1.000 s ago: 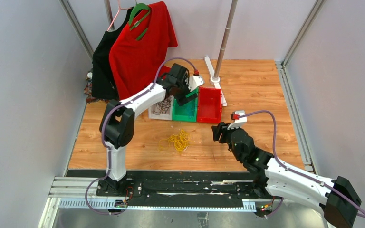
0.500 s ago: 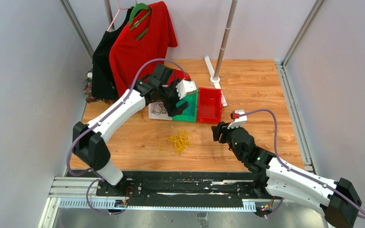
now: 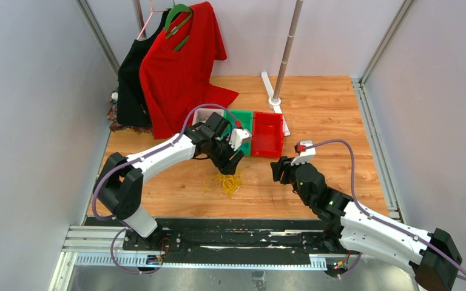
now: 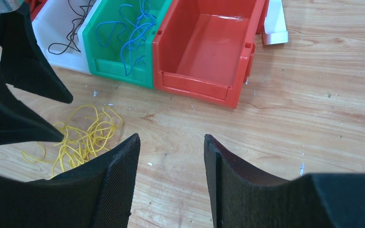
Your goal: Untangle the cables
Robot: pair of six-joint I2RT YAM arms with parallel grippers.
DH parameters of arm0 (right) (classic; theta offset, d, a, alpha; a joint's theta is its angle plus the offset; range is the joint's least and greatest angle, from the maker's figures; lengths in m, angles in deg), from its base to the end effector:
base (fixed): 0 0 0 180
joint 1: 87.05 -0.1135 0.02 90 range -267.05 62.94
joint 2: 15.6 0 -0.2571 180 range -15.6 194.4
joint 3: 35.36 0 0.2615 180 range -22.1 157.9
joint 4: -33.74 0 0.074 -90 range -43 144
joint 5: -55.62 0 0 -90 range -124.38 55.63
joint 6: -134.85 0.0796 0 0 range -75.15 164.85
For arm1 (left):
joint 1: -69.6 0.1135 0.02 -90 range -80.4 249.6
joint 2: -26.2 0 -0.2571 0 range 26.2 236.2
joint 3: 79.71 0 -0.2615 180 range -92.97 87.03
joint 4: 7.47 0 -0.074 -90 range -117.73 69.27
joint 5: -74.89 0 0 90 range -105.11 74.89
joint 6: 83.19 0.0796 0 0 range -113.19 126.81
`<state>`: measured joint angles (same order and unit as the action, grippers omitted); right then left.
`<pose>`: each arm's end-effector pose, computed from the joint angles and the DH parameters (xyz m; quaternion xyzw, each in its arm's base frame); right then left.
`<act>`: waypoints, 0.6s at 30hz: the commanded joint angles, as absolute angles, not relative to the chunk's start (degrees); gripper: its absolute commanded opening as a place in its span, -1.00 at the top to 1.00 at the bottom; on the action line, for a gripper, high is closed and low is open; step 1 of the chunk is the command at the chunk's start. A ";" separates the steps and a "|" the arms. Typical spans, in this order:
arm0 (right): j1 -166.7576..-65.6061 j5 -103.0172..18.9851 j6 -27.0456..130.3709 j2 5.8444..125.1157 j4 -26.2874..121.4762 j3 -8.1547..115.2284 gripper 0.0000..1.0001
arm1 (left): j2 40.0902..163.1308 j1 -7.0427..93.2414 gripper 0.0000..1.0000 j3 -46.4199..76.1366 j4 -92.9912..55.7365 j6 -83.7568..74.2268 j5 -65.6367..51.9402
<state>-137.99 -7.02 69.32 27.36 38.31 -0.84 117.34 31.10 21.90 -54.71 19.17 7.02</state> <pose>0.1743 0.1567 0.2178 -0.0308 0.7740 0.2234 0.5917 0.2584 -0.2439 0.1849 0.4519 0.8348 -0.2380 0.2056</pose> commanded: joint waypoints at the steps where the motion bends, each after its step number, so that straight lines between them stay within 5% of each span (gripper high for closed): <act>1: -137.26 -7.29 70.25 27.01 38.25 0.54 -0.03 | 118.07 30.84 -0.11 23.48 -46.68 13.86 3.28; 6: -137.30 -7.68 70.44 27.20 37.82 0.40 -0.01 | 118.29 30.84 0.25 23.93 -45.94 15.76 2.21; 9: -137.25 -8.20 70.32 27.12 37.36 0.51 -0.02 | 117.77 30.84 0.31 23.84 -47.46 16.56 4.12; 15: -137.32 -10.55 69.74 27.42 36.49 0.83 -0.10 | 117.26 30.84 -0.08 24.36 -48.85 15.91 9.22; 18: -137.27 -11.05 69.65 27.06 36.53 0.97 -0.10 | 117.94 30.84 -0.12 25.40 -48.20 15.97 8.77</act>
<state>-137.95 -9.58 69.51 27.49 37.83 -0.84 117.82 31.10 24.00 -48.61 15.90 6.80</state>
